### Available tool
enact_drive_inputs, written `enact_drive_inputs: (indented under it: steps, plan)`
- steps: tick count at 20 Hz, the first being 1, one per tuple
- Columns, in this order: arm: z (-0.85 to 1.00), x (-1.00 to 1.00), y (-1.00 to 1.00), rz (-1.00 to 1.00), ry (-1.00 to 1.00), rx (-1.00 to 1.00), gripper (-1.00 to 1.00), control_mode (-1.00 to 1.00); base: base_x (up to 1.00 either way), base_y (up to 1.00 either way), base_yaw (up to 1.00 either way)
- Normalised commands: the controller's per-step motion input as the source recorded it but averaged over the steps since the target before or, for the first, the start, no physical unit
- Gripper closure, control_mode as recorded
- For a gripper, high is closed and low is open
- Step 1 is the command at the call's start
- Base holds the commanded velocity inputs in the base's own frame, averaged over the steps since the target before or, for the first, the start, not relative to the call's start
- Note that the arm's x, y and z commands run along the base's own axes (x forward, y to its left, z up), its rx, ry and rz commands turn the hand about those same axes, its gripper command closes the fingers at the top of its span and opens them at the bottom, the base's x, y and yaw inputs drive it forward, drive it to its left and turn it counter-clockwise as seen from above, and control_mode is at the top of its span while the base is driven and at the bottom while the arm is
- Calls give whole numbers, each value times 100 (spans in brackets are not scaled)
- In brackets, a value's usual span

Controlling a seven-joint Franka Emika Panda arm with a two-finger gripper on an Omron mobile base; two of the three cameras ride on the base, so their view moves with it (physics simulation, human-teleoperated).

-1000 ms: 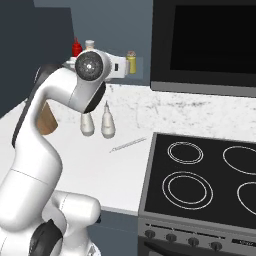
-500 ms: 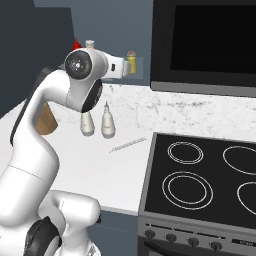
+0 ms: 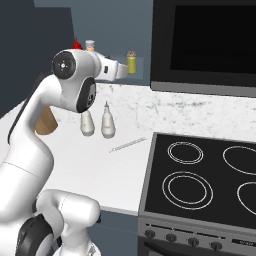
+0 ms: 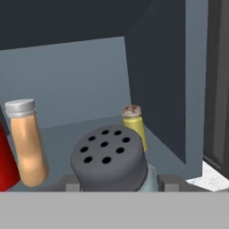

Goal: Put the shaker and condiment bottle from the counter next to their counterparts in the cabinet.

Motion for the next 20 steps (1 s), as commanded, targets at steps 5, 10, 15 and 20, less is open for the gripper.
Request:
enact_drive_inputs:
  steps: [5, 10, 15, 20]
  plan:
    - [-1, 14, 0, -2, 0, 5, 100, -100, 0, 0, 0]
    - [-1, 26, 0, 0, 0, 5, 100, -100, 0, 0, 0]
    - [-12, 26, 0, -1, 0, 1, 100, -100, 0, 0, 0]
    - [-18, 16, 0, -1, 0, 0, 100, -100, 0, 0, 0]
